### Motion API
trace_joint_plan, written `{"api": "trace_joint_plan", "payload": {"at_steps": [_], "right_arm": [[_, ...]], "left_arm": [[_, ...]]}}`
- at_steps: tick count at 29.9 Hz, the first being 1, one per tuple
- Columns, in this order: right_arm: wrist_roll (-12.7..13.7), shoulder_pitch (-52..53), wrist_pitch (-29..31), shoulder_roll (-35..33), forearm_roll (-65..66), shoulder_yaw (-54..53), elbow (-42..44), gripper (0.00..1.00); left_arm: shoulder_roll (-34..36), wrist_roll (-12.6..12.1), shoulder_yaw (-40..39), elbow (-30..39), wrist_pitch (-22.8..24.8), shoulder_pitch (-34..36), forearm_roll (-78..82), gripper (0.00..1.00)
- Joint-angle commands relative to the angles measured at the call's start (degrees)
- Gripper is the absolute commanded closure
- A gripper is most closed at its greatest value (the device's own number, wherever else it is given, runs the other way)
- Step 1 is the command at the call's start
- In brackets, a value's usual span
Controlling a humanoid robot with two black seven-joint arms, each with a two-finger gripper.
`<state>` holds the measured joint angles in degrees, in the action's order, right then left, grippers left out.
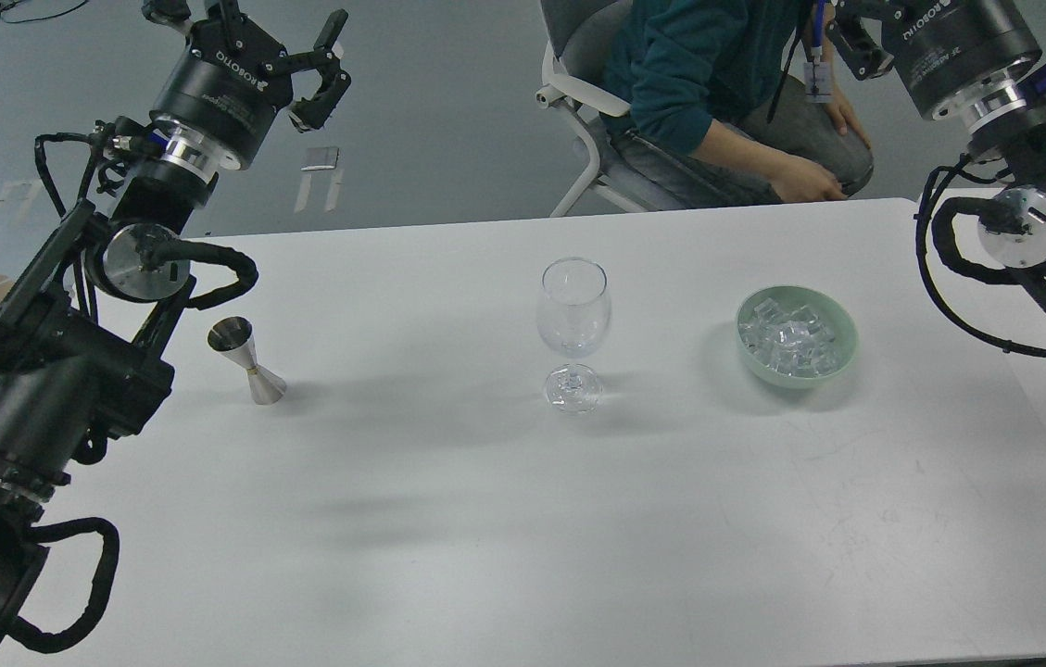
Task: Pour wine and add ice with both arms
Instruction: 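Lower the left gripper toward the silver jigger near the table edge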
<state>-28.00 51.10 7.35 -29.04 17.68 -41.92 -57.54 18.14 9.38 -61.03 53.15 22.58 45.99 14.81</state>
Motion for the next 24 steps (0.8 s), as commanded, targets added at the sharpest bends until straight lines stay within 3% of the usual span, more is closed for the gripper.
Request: {"api": "trace_joint_plan", "payload": {"at_steps": [1,5,9,24], "right_arm": [[0.0,-0.4,0.0,0.6,0.0,0.1,0.7,0.00],[0.0,-0.7,0.0,0.6,0.0,0.1,0.7,0.00],[0.0,-0.7,0.0,0.9,0.0,0.0,0.8,0.00],[0.0,-2.0,-0.6,5.2,-0.5,-0.2,2.9,0.00]], "left_arm": [[-0.5,-0.3,0.3,0.1,0.0,-0.7,0.1,0.02],[-0.2,-2.9,0.5,0.0,0.1,-1.3,0.0,0.02],[0.2,-7.5,0.7,0.0,0.0,-1.2,0.0,0.02],[-0.6,-7.0,-0.7,-0.2,0.5,-4.2,0.0,0.02]]}}
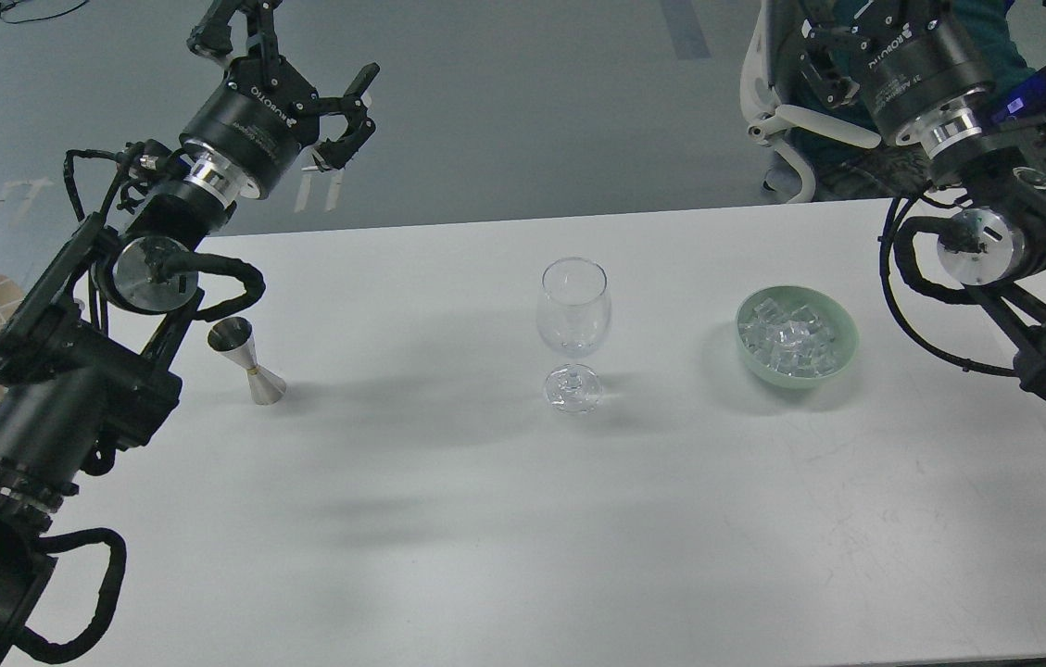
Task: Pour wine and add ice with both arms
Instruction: 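Lower the left gripper toward the silver jigger near the table edge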
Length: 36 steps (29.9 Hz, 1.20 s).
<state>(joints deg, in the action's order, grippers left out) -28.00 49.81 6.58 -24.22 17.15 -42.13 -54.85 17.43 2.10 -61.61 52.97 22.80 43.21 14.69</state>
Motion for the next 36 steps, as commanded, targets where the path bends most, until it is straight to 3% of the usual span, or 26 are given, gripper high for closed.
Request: {"api": "trace_joint_plan", "payload": {"at_steps": [1,9,16,20,29,32,36], "right_arm": [[0.0,-0.9,0.2,0.3,0.2,0.0,0.3,0.00],[0.0,0.1,0.1,1.0,0.3,-0.1,3.8,0.00],[0.1,-0.1,3.8,2.2,0.3,0.1,4.6,0.00],[0.2,0.1,3.9,2.7,0.3,0.0,4.7,0.00],[0.1,0.5,-0.8,2.9,0.3,-0.1,4.7,0.00],[0.2,0.4,-1.7,3.1,0.2,-0.1,5.5,0.00],[2.8,0.4,-1.6,3.5,0.0,-0.1,4.7,0.00]], "left_arm": [[0.1,0.3,-0.1,-0.5,0.3,-1.5,0.1,0.02],[0.2,-0.6,0.9,-2.3,-0.3,-1.8,0.2,0.02],[0.8,-0.4,0.0,-2.3,4.7,-3.4,0.5,0.02],[0.8,-0.2,0.0,-2.3,5.2,-3.2,0.8,0.02],[0.7,-0.4,0.3,-2.3,4.5,-2.5,1.0,0.02],[0.6,0.0,0.4,-2.3,1.8,-2.6,1.0,0.02],[0.6,-0.5,0.3,-2.3,0.1,-2.5,0.8,0.02]]}}
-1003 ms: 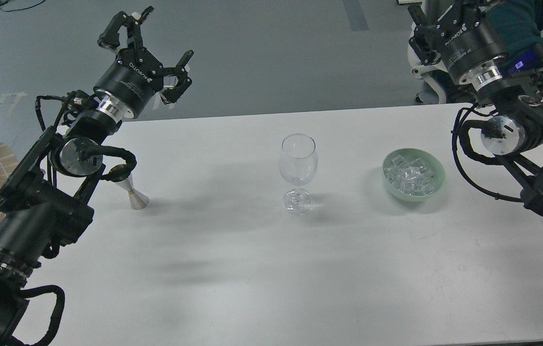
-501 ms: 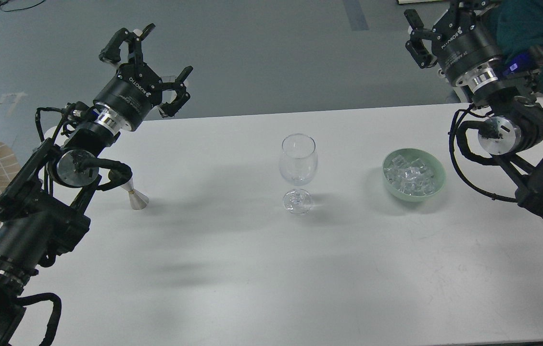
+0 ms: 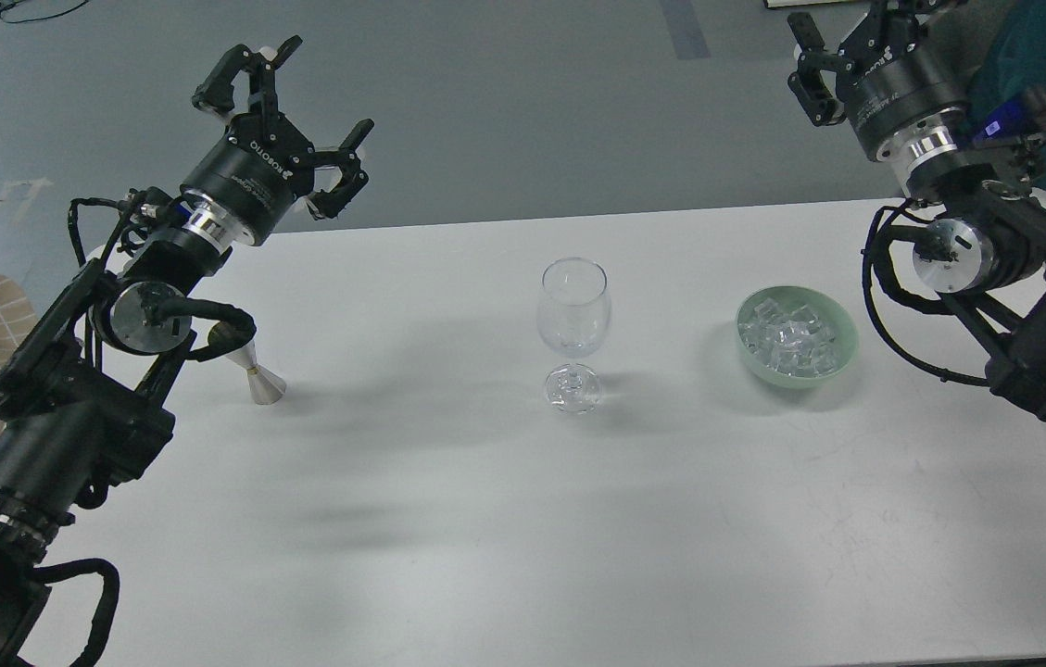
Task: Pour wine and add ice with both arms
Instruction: 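Lower the left gripper toward the silver jigger near the table edge, then grasp the silver jigger with the left gripper and lift it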
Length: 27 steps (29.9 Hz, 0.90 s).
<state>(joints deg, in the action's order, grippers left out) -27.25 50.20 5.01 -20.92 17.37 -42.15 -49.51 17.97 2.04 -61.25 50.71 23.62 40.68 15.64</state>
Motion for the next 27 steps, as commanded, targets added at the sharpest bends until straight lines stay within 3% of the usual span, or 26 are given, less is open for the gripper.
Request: {"api": "trace_joint_plan", "payload": {"at_steps": [1,3,7,12,24,27], "right_arm": [[2.9,0.0,0.0,0.2,-0.3,-0.1,-0.7,0.00],[7.3,0.3,0.0,1.0,-0.9,-0.5,-0.7,0.00],[10.5,0.3,0.1,1.4,-1.2,-1.2,-0.8,0.00],[11.9,0.3,2.2,1.5,-5.1,-2.6,-0.8,0.00],[11.5,0.3,2.4,1.1,-5.7,-2.6,-1.1,0.00],[11.5,0.4,2.4,1.1,-5.6,-2.6,-1.4,0.00]], "left_arm": [[0.1,-0.5,-0.1,0.0,-0.3,0.0,-0.3,0.02],[0.1,-0.5,0.4,0.0,0.9,-0.1,-0.4,0.02],[0.1,-0.5,0.6,0.0,1.9,0.0,0.0,0.02],[0.4,-0.6,0.7,0.0,1.9,0.5,0.1,0.01],[1.6,-1.1,0.8,1.4,-0.3,0.2,0.1,0.02],[4.7,-6.3,0.2,4.1,-1.5,-0.4,-0.8,0.02]]}}
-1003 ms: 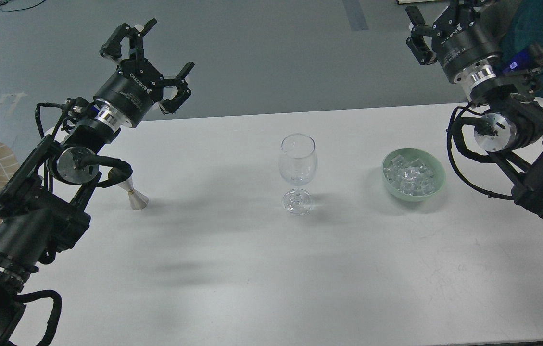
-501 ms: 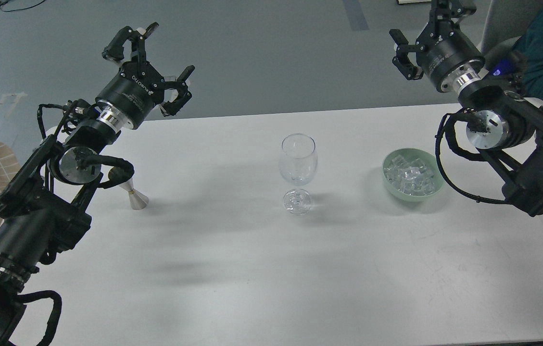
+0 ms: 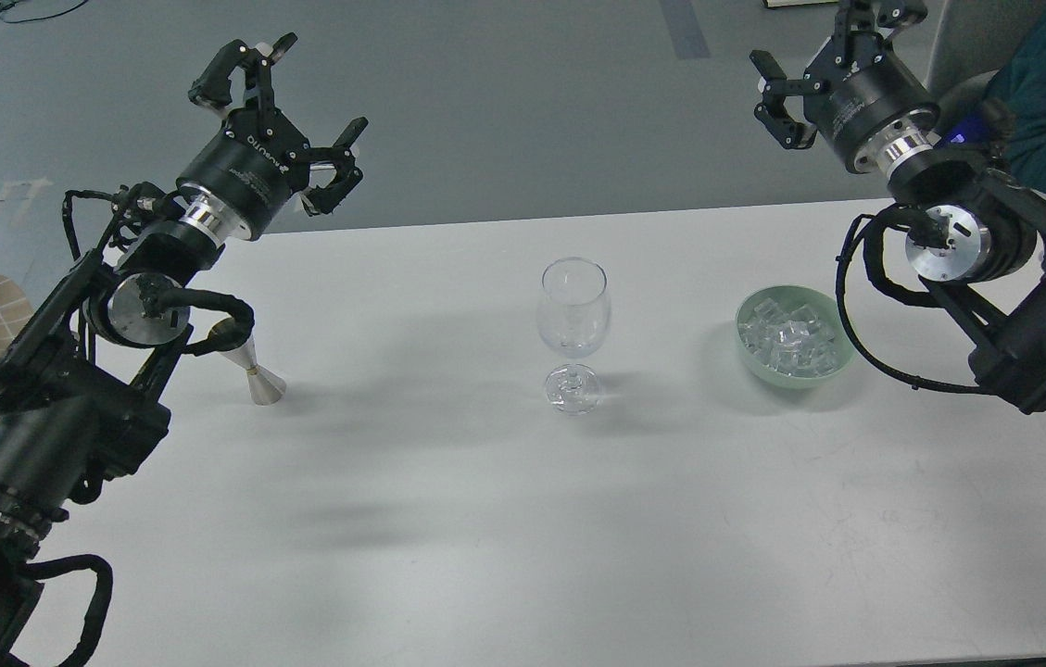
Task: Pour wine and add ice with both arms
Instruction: 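Grasp the silver jigger with the left gripper and lift it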
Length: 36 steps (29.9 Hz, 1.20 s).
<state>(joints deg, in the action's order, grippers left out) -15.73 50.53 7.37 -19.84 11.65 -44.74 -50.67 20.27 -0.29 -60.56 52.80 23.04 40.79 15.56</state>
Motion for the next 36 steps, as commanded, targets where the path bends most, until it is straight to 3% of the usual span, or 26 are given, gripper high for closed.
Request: {"api": "trace_joint_plan", "payload": {"at_steps": [1,2,6,11,15,18,21,27,36], "right_arm": [[0.0,0.1,0.0,0.0,0.1,0.0,-0.2,0.00],[0.0,0.0,0.0,0.0,0.1,0.1,-0.2,0.00],[0.0,-0.2,0.0,-0.2,0.1,0.1,-0.3,0.00],[0.0,-0.5,0.0,-0.2,0.2,0.1,-0.3,0.00],[0.0,-0.7,0.0,-0.1,0.3,0.2,-0.3,0.00],[0.0,-0.8,0.0,0.0,0.3,0.3,-0.3,0.00],[0.1,-0.9,0.0,0.2,0.4,0.4,-0.2,0.00],[0.2,-0.9,-0.1,0.3,0.6,0.7,-0.1,0.00],[0.2,-1.6,-0.2,0.3,0.7,0.9,-0.1,0.00]], "left_arm": [[3.9,-6.1,-1.1,3.8,-1.9,-1.2,-1.0,0.02],[5.4,-7.3,-1.7,6.0,-3.2,-2.5,-1.8,0.03],[9.1,-8.0,-4.0,12.8,-5.4,-6.8,-6.7,0.04],[12.4,-9.8,-9.6,23.2,-15.1,-14.2,-11.6,0.05],[11.1,-16.3,-19.7,32.7,-26.4,-23.8,-15.2,0.05],[8.9,-18.9,-24.7,38.1,-31.2,-30.7,-17.4,0.05],[5.1,-19.1,-29.5,42.1,-32.2,-38.4,-17.4,0.05],[-2.2,-19.1,-33.1,43.1,-32.4,-45.8,-17.3,0.05],[-11.9,-17.9,-33.3,36.2,-31.8,-46.7,-16.5,0.04]]}}
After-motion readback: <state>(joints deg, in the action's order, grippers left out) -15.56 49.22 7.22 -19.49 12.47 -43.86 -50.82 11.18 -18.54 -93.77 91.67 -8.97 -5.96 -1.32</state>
